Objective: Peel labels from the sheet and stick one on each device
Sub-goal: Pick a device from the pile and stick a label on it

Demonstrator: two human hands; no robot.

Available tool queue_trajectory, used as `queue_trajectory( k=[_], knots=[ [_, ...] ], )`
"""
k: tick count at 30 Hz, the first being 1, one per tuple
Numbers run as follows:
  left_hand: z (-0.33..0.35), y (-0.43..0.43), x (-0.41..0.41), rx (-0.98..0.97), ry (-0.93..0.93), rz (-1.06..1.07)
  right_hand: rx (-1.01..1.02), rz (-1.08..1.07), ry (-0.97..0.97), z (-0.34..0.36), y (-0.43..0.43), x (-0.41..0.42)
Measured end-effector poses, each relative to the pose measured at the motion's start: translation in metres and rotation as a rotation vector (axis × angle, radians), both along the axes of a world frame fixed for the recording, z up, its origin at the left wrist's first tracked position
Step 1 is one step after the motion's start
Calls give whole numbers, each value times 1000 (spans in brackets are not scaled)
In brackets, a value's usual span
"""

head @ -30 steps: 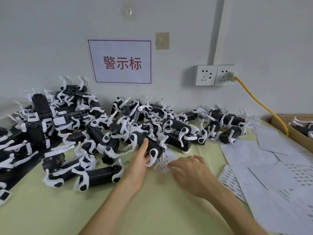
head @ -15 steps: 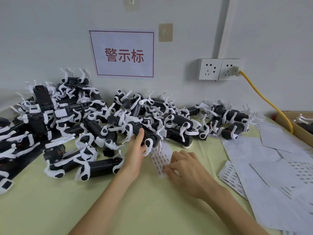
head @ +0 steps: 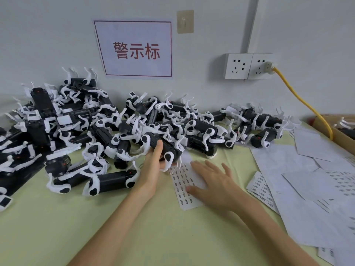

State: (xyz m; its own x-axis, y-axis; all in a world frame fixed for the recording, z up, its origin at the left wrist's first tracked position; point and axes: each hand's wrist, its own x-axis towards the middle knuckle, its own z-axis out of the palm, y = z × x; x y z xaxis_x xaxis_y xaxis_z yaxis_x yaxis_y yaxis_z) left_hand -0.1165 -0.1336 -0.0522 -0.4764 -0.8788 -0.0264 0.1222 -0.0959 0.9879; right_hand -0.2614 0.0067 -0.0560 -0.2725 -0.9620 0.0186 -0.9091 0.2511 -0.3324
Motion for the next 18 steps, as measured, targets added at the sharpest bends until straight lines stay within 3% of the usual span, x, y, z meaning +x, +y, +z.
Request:
queue_trajectory(
  k=[9, 12, 18],
  knots=[
    [3, 3, -2, 126, 97, 113, -147, 22, -133, 6, 0, 6],
    [6, 4, 0, 153, 158, 135, -344, 3, -333, 16, 0, 10],
    [18, 17, 9, 94, 243, -21, -909, 20, -315, 41, 11, 7]
  ],
)
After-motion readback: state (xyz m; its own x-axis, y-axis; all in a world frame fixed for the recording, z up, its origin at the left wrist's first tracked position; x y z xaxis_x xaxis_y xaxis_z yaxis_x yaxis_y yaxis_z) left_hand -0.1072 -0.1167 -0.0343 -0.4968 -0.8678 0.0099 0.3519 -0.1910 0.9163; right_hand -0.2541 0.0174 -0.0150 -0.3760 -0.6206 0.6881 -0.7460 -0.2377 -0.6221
